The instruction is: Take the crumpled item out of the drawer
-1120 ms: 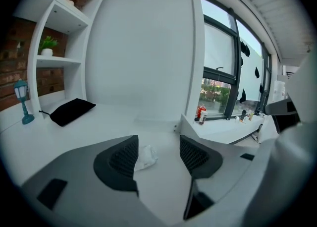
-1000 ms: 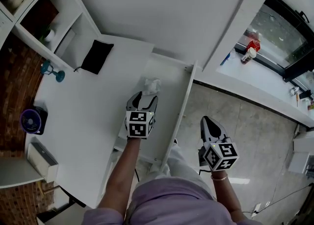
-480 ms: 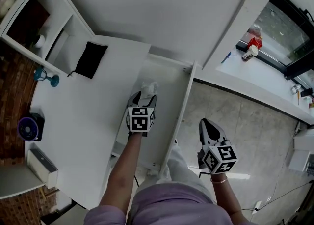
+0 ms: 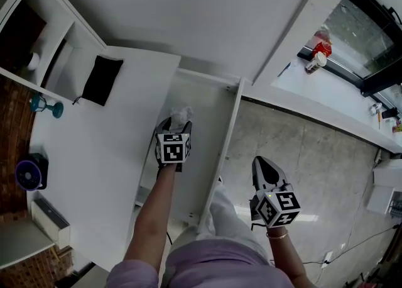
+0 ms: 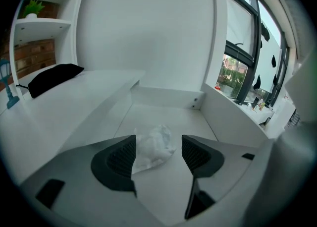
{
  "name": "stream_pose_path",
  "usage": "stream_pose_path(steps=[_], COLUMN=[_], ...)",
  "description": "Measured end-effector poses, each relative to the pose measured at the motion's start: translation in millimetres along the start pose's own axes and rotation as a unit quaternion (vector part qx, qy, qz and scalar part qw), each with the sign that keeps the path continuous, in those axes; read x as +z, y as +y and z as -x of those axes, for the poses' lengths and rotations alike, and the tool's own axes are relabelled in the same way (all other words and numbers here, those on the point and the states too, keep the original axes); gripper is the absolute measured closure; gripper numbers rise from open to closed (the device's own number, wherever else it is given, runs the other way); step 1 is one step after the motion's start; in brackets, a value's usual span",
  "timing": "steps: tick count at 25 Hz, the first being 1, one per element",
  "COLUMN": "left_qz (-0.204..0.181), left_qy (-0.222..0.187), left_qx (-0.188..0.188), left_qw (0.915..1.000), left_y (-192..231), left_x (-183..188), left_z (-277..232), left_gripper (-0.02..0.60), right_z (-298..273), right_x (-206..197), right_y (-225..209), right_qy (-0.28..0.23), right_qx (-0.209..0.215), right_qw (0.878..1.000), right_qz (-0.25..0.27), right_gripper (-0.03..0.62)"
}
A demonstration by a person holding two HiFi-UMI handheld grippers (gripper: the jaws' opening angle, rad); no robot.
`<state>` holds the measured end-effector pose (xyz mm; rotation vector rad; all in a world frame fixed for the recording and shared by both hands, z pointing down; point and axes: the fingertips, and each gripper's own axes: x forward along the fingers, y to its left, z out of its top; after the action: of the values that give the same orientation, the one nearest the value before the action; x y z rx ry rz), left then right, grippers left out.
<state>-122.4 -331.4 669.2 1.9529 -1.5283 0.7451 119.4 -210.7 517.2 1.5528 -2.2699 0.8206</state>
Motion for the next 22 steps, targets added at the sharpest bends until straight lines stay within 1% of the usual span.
stream_pose_path(steps=[8,11,14,17,22], left_qz=[-0.014,-0.018,-0.016,-0.007,0.000], left_qy=[0.033,0.039,0.043,0.050,0.059], left_qx=[0.010,0.010,0.009,0.017,0.028], left_qw=[0.9993,0.9990,0.9989,0.9986,0.9979], left_y=[8,8,6,10,11], left_x=[-11,-10,-9,-14,-19], left_z=[-30,-38,-46,-51,-56], left_gripper=[0.302,0.295,0.296,0.298,0.347], right_z=[-4,-5,-6,-7,-9], right_x=[-8,-10,-12,-14,-15], right_y=[-12,-16,-20,-21,-24], right_qy=[0.015,0.018,0.021,0.023,0.025], right_qx=[-0.007,-0.006,-0.008,-0.008,-0.009], right_qw=[1.000,1.000,1.000,1.000,1.000], right_qz=[-0.008,-0.009,-0.010,-0.012,-0.017], right_gripper=[0.591,0.591,0.591,0.591,0.591])
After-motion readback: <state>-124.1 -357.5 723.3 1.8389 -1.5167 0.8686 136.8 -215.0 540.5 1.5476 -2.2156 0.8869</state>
